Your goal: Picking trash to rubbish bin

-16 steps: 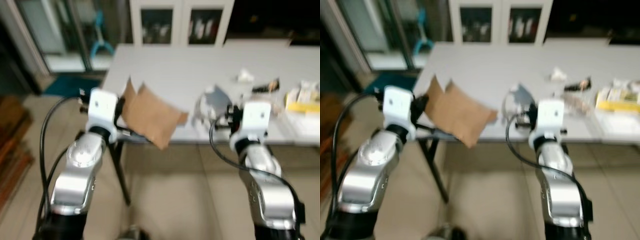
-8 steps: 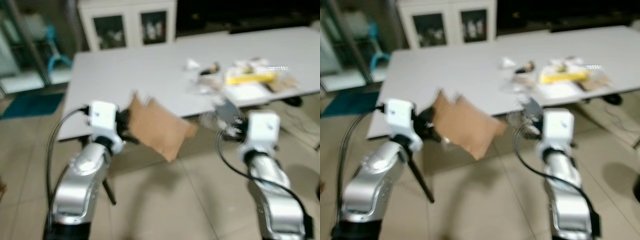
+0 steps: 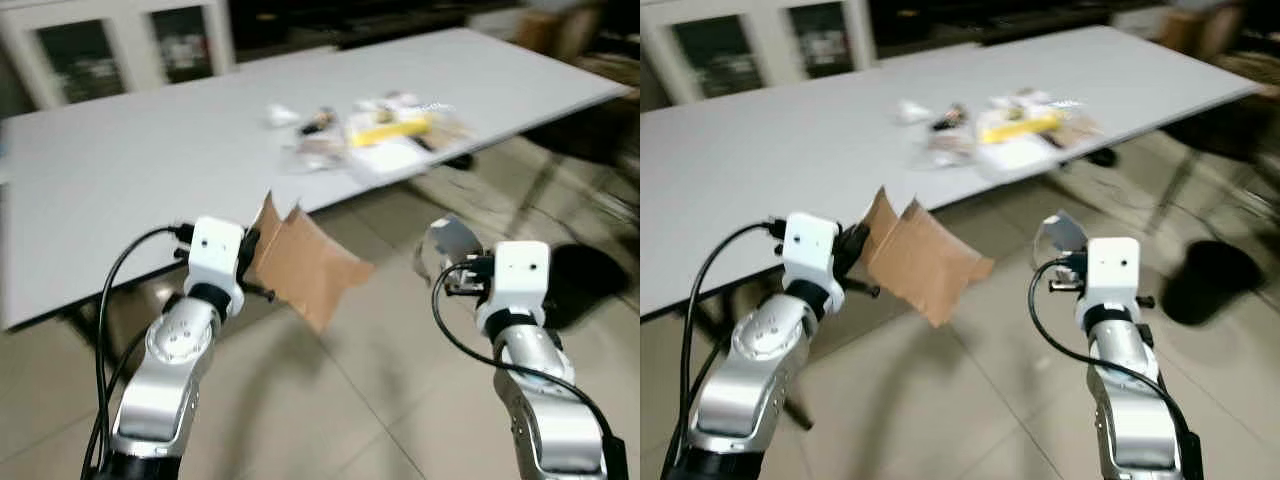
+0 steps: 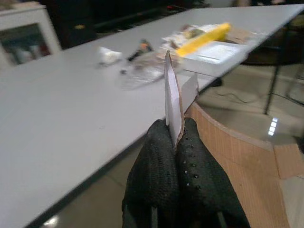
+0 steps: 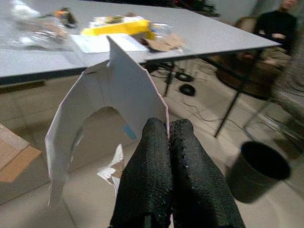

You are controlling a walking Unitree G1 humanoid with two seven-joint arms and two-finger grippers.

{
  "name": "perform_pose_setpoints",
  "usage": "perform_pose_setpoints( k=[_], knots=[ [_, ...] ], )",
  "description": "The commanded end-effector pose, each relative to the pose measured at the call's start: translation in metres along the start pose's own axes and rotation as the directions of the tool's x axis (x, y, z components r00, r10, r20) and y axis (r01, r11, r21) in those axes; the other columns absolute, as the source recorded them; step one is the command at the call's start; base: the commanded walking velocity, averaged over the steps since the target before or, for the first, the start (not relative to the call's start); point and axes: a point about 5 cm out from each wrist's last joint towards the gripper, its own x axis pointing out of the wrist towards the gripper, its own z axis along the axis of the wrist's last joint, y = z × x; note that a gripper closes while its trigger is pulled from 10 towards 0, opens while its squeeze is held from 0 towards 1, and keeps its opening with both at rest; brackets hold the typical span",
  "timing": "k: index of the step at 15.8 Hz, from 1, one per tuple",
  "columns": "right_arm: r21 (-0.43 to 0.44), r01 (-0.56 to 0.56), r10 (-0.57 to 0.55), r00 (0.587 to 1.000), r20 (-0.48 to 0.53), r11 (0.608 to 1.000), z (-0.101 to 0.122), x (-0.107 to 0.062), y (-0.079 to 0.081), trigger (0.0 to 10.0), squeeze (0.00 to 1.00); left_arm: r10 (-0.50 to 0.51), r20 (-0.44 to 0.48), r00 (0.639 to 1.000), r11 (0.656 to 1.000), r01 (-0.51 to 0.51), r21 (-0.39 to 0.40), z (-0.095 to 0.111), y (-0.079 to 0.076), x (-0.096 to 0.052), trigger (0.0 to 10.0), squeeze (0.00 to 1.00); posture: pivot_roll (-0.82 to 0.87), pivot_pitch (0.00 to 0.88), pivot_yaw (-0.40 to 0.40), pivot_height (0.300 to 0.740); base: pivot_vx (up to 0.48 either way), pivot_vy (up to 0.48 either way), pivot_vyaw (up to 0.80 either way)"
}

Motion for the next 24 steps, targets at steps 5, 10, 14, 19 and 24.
perform_pose_setpoints(
  k=[5, 10, 14, 19, 24],
  knots=[
    [0.024, -0.022, 0.022, 1.0, -0.012, 0.999, -0.014, -0.003, 0.004, 10.0, 0.0, -0.071, 0.035, 0.997, 0.996, 0.068, 0.061, -0.001, -0.002, -0.005, 10.0, 0.0, -0.05, 0.0, -0.014, 0.74, 0.0, 0.0, -0.8],
    [0.044, 0.001, 0.0, 1.0, -0.028, 0.999, -0.024, -0.007, 0.007, 10.0, 0.0, -0.106, 0.037, 0.994, 0.99, 0.102, 0.092, -0.002, -0.007, -0.004, 10.0, 0.0, -0.07, 0.0, 0.001, 0.74, 0.298, 0.0, -0.8],
    [0.043, 0.016, -0.014, 1.0, -0.028, 0.999, -0.026, -0.009, 0.003, 10.0, 0.0, -0.113, 0.043, 0.993, 0.99, 0.109, 0.09, -0.002, -0.008, 0.0, 10.0, 0.0, -0.08, 0.0, 0.008, 0.74, 0.329, 0.0, -0.8],
    [0.033, -0.003, 0.004, 1.0, -0.019, 0.999, -0.025, -0.005, 0.005, 10.0, 0.0, -0.12, 0.039, 0.992, 0.989, 0.116, 0.093, -0.004, -0.009, 0.002, 10.0, 0.0, -0.09, 0.0, 0.006, 0.74, 0.341, 0.0, -0.25],
    [0.017, -0.039, 0.04, 0.999, -0.032, 0.999, -0.025, 0.002, 0.012, 10.0, 0.0, -0.14, 0.037, 0.989, 0.986, 0.136, 0.096, -0.005, -0.014, 0.007, 10.0, 0.0, -0.09, 0.0, 0.017, 0.74, 0.36, 0.0, -0.71]
  ],
)
